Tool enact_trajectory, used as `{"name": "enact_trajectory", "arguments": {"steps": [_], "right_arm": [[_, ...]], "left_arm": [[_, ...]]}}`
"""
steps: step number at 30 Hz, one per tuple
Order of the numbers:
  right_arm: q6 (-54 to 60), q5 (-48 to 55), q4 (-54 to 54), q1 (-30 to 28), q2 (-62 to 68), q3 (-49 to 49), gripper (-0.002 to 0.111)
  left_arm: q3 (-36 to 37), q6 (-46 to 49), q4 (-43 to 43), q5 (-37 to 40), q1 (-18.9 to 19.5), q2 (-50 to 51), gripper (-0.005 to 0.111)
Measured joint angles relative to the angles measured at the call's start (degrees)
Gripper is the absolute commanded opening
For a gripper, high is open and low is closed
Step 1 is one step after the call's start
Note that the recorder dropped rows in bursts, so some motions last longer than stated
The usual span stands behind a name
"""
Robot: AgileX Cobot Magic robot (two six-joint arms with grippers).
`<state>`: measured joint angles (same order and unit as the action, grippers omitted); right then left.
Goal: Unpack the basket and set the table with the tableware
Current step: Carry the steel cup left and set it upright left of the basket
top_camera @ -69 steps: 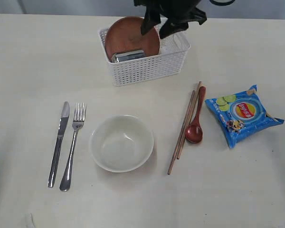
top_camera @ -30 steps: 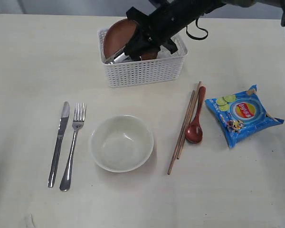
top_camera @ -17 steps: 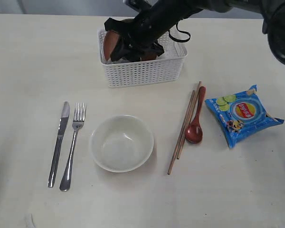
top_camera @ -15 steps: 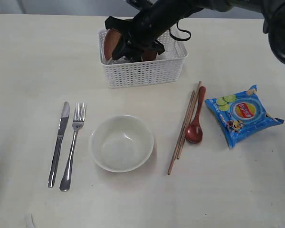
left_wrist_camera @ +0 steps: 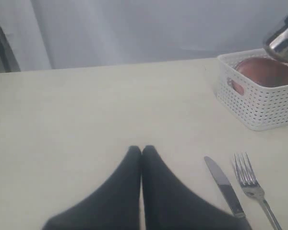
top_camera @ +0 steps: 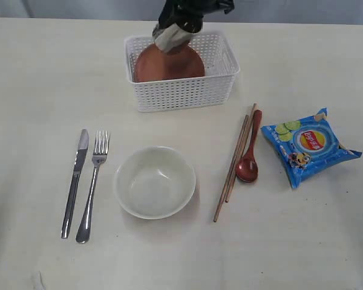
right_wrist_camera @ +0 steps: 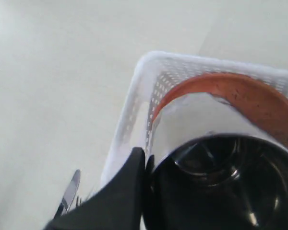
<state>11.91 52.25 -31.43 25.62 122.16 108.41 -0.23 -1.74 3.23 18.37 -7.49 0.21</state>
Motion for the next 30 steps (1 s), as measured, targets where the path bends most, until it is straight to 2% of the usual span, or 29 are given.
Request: {"name": "enact_trajectory", "arguments": {"steps": [4,8,17,23,30], "right_arm": [[1.1,0.5,3.2,3.7,-2.9,0.0,-0.001],[1.3,0.5,9.8,10.3,-3.3,0.5,-0.001],[-3.2,0.1,22.0,21.6,4.3,8.4,-0.001],[-4.6,2.8,23.7,23.6,12.1,15.9,-0.001],[-7.6,8.6,30.6,23.6,18.3,22.0,-0.001]], "left_arm": [[0.0,0.0,0.0,0.0,0.0,0.0,0.0],[0.0,0.0,0.0,0.0,0.0,0.0,0.0],[0.0,0.0,0.0,0.0,0.0,0.0,0.0],[0.0,0.0,0.0,0.0,0.0,0.0,0.0],[0.0,0.0,0.0,0.0,0.0,0.0,0.0]]}}
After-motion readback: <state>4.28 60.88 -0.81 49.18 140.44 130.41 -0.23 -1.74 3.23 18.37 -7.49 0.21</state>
